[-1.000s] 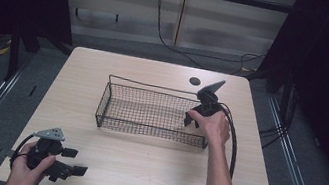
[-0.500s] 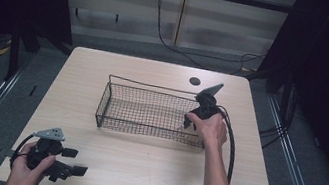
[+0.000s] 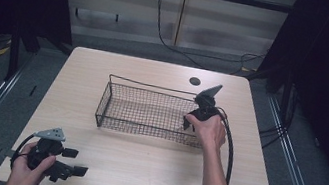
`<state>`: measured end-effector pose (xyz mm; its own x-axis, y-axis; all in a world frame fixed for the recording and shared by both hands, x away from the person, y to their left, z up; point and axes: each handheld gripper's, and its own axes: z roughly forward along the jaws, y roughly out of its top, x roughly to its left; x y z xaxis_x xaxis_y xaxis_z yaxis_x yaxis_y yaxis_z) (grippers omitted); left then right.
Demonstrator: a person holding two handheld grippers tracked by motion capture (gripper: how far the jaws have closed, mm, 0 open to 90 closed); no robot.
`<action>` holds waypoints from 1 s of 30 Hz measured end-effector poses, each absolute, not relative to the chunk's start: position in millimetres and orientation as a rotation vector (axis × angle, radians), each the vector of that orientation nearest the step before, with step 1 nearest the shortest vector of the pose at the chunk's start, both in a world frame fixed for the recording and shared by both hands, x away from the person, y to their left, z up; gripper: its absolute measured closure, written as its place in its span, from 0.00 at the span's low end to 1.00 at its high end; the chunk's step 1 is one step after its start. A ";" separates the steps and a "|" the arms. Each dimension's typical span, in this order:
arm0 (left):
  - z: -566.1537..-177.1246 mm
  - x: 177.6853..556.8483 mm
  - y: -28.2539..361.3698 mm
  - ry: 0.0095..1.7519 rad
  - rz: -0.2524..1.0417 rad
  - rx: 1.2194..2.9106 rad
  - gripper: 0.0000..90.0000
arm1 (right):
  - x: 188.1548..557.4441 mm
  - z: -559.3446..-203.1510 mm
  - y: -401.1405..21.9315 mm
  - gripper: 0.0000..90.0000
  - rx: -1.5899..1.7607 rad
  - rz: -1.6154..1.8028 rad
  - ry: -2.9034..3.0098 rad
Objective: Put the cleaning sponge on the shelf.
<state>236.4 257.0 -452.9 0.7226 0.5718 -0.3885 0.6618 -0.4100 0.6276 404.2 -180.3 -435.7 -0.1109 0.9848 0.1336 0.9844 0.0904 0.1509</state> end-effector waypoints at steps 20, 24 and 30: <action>-452.7 236.5 257.5 0.932 -0.140 2.119 0.19 | 407.1 -440.9 -175.9 0.31 2.083 0.269 2.331; -452.9 236.5 257.1 0.935 -0.141 2.117 0.19 | 407.1 -439.6 -176.5 0.31 2.088 0.282 2.331; -452.9 236.5 257.3 0.932 -0.141 2.119 0.19 | 406.4 -438.5 -177.7 0.30 2.072 0.296 2.344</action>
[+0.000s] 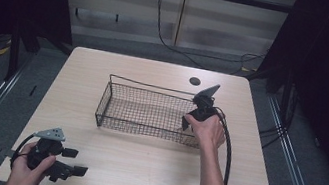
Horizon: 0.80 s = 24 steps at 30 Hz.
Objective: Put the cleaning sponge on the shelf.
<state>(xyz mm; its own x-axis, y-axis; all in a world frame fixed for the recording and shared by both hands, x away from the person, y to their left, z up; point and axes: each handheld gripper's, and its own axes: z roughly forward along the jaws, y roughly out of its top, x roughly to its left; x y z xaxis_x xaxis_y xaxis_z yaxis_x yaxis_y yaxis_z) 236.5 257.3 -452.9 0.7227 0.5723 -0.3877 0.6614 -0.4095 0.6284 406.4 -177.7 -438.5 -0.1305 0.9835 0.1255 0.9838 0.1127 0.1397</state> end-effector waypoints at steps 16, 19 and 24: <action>-453.3 236.6 256.9 0.934 -0.145 2.121 0.19 | 403.1 -430.1 -183.3 0.21 -2.026 -0.363 -2.347; -453.5 236.7 256.8 0.934 -0.139 2.123 0.19 | 402.1 -427.5 -185.1 0.21 -2.020 -0.402 -2.345; -453.7 236.7 256.6 0.937 -0.139 2.123 0.19 | 402.4 -422.6 -185.9 0.18 -1.994 -0.402 -2.363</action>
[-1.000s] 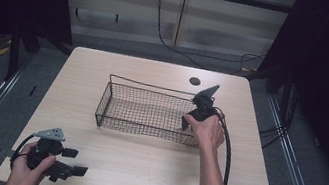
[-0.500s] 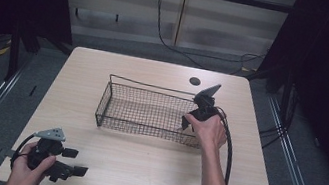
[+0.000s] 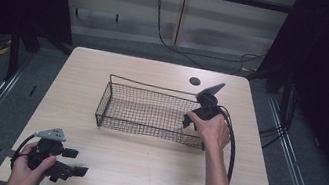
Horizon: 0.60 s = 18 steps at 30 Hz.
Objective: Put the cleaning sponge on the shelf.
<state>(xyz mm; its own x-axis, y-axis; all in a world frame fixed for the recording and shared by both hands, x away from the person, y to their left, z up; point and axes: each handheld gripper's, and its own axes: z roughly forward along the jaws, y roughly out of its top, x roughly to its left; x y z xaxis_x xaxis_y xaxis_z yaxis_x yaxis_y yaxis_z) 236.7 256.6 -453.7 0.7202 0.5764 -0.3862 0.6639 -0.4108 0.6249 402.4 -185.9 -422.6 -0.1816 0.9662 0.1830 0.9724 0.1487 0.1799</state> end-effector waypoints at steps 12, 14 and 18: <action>-453.5 236.6 257.0 0.937 -0.137 2.120 0.19 | 400.1 -410.3 -189.8 0.20 -1.978 -0.471 -2.391; -453.6 236.7 256.9 0.936 -0.139 2.121 0.19 | 397.8 -408.3 -192.6 0.24 -1.968 -0.495 -2.389; -453.9 236.6 256.3 0.939 -0.135 2.123 0.19 | 394.3 -404.5 -198.1 0.25 -1.949 -0.532 -2.390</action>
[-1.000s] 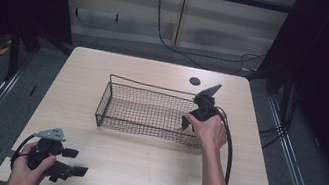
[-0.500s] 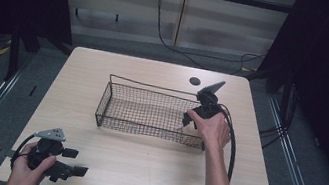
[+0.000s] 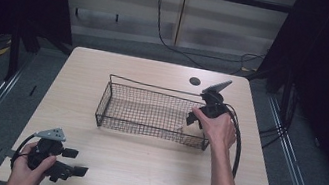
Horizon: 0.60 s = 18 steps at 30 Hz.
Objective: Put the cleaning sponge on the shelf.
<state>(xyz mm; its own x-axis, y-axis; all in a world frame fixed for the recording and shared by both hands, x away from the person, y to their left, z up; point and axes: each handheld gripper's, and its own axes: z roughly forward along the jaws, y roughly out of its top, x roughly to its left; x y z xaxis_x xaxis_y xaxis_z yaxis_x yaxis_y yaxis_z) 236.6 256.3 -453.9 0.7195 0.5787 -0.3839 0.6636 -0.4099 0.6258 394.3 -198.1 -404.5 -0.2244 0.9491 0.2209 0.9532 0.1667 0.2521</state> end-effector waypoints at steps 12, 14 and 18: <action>-454.4 236.5 256.2 0.939 -0.138 2.119 0.19 | 384.4 -394.1 -202.3 0.33 -1.854 -0.632 -2.411; -454.2 236.7 256.4 0.940 -0.138 2.122 0.19 | 381.9 -393.3 -201.9 0.33 -1.840 -0.637 -2.421; -454.5 236.4 256.0 0.942 -0.143 2.121 0.19 | 376.0 -390.6 -202.0 0.33 -1.804 -0.676 -2.427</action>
